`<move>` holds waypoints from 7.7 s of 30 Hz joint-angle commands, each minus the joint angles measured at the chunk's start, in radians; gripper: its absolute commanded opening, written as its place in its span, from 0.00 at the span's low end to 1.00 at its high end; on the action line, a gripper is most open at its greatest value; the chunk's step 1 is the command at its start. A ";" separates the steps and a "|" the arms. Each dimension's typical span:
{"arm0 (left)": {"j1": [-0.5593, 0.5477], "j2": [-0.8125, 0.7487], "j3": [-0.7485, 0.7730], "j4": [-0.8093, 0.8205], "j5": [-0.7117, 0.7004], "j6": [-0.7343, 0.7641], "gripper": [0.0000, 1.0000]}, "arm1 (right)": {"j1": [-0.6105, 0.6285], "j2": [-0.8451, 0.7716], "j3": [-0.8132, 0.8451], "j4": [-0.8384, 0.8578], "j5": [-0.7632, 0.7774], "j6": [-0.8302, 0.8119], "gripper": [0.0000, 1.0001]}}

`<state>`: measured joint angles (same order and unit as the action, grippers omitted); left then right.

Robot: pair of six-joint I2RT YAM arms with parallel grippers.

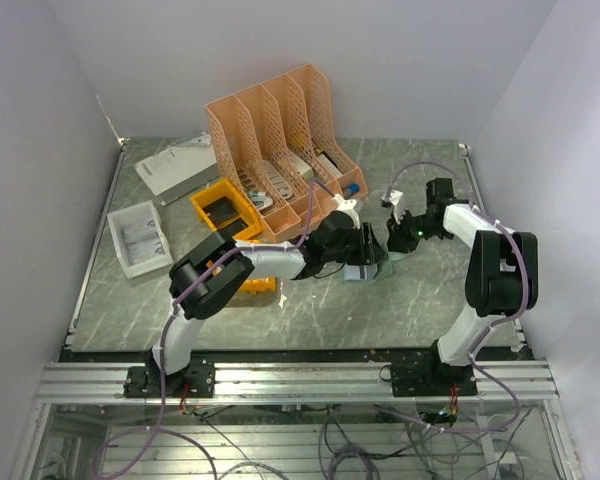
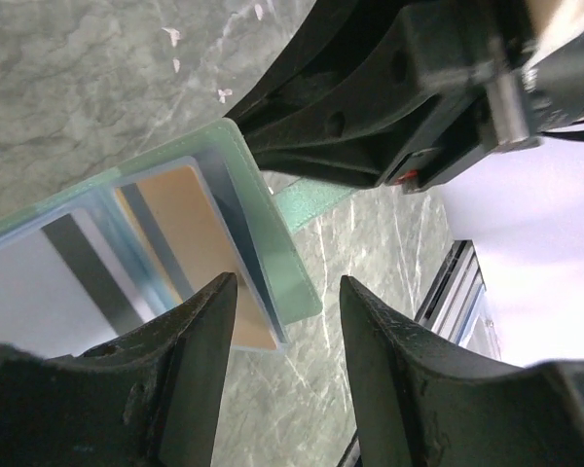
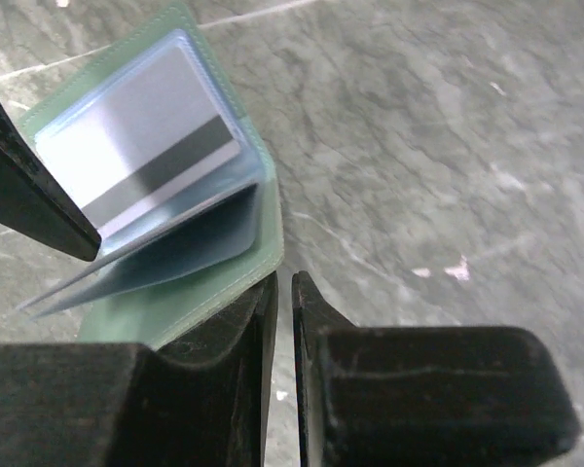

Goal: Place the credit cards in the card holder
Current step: Open the card holder at the center of the board.

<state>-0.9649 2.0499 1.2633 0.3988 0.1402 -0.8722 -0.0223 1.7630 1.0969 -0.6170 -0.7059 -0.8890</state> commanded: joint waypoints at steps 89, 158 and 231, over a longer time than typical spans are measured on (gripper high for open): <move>-0.005 0.000 0.006 -0.218 -0.073 0.063 0.68 | 0.028 0.197 0.110 -0.152 0.079 0.020 0.00; -0.018 -0.222 -0.095 -0.212 -0.191 0.151 0.46 | -0.041 0.165 0.148 -0.247 -0.153 -0.019 0.25; 0.026 0.043 -0.086 0.128 0.027 -0.064 0.65 | -0.100 0.041 0.040 -0.410 -0.314 -0.488 0.67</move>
<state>-0.9527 2.0956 1.1957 0.4587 0.1410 -0.9218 -0.1215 1.8881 1.2133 -0.9871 -0.9752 -1.1400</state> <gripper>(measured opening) 0.652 0.612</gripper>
